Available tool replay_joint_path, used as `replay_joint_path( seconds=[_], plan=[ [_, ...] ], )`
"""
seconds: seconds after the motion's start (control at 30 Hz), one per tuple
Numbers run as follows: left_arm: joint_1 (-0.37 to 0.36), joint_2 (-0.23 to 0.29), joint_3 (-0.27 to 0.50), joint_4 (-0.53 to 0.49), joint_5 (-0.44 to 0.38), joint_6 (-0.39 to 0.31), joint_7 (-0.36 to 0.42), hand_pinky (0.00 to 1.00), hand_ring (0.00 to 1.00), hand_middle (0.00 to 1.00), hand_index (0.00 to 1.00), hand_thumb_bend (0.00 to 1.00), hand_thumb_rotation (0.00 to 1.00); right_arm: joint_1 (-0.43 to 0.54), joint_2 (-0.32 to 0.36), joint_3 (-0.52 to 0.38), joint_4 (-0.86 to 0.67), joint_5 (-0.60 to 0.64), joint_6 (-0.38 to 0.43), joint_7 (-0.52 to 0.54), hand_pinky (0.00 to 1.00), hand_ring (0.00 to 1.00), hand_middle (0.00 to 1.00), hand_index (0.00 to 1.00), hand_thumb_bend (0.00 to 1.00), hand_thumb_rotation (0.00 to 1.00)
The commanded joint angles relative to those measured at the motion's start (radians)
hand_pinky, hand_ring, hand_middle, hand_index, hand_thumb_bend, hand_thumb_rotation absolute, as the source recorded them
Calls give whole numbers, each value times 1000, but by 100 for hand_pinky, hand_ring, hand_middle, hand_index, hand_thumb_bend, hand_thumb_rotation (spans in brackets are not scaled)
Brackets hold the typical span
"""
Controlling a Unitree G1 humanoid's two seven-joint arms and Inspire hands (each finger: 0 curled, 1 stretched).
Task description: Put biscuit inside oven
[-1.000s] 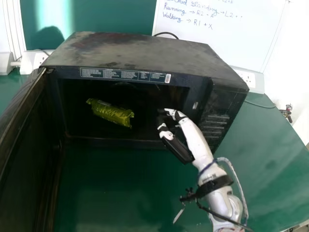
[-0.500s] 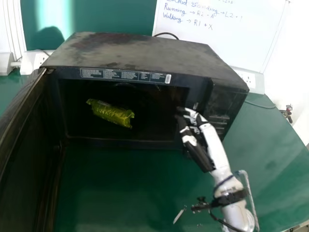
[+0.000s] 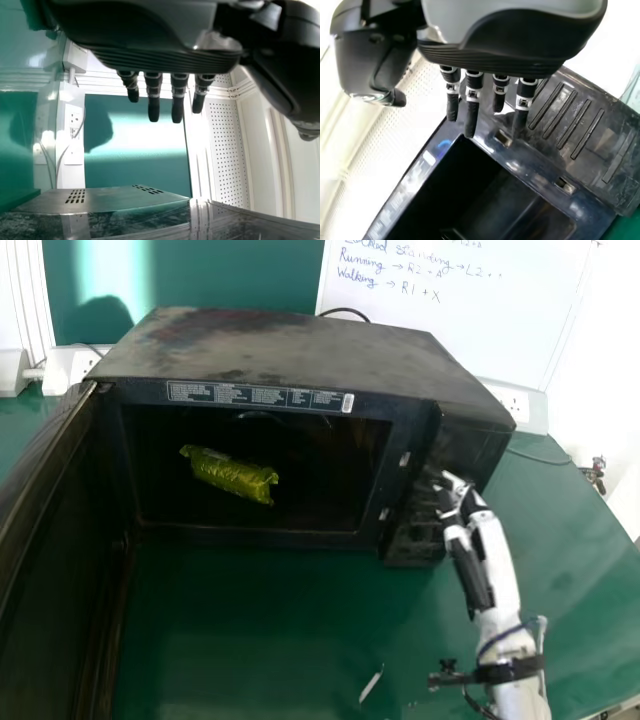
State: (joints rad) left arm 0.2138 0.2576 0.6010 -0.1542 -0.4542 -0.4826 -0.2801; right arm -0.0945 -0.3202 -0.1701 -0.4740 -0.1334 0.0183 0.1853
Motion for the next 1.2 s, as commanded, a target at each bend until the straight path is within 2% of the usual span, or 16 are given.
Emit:
replay_joint_path(
  seconds=[0.0, 0.1, 0.2, 0.27, 0.43, 0.5, 0.57, 0.63, 0.73, 0.87, 1.07, 1.17],
  plan=[
    [3, 12, 12, 4, -12, 3, -2, 99, 91, 94, 99, 100, 100, 21, 13, -30, -20, 74, -2, 9, 75, 76, 78, 88, 56, 96],
    [3, 13, 13, 4, -15, 2, -6, 100, 91, 94, 99, 100, 100, 30, 0, -74, -40, 155, 13, 31, 77, 78, 79, 89, 57, 99],
    [4, 13, 15, 5, -18, 3, -7, 100, 91, 94, 99, 100, 100, 41, -16, -131, -81, 251, 74, 50, 77, 79, 80, 90, 60, 96],
    [3, 14, 16, 7, -20, 3, -8, 99, 91, 94, 99, 100, 100, 49, -37, -171, -101, 294, 108, 61, 78, 79, 79, 90, 60, 99],
    [1, 16, 19, 16, -25, -2, -15, 98, 91, 94, 99, 100, 100, 33, -80, -265, -88, 394, 164, 72, 81, 77, 77, 88, 61, 100],
    [0, 16, 19, 15, -28, 0, -17, 98, 91, 93, 99, 100, 100, 21, -103, -298, -71, 443, 197, 80, 78, 77, 76, 86, 60, 100],
    [1, 17, 20, 15, -29, 1, -17, 98, 91, 93, 99, 100, 100, 9, -143, -332, -39, 496, 228, 112, 76, 76, 77, 85, 60, 100],
    [1, 19, 21, 20, -30, -1, -20, 99, 91, 94, 99, 100, 100, 2, -207, -365, 12, 543, 256, 171, 73, 75, 76, 84, 63, 100],
    [0, 19, 22, 22, -29, -1, -19, 99, 91, 93, 99, 100, 100, 2, -298, -416, 82, 616, 308, 261, 74, 75, 76, 82, 72, 100],
    [-3, 23, 25, 30, -36, -1, -24, 99, 91, 94, 99, 100, 100, -13, -360, -486, 184, 711, 358, 329, 77, 78, 79, 82, 73, 100],
    [-20, 19, 29, 53, -39, -27, -26, 97, 90, 94, 99, 100, 100, -39, -388, -519, 316, 729, 342, 353, 76, 80, 80, 81, 71, 100],
    [-40, 3, 33, 78, 8, -104, -15, 94, 91, 92, 98, 100, 100, -46, -389, -519, 357, 723, 323, 356, 78, 81, 81, 82, 71, 100]
  ],
)
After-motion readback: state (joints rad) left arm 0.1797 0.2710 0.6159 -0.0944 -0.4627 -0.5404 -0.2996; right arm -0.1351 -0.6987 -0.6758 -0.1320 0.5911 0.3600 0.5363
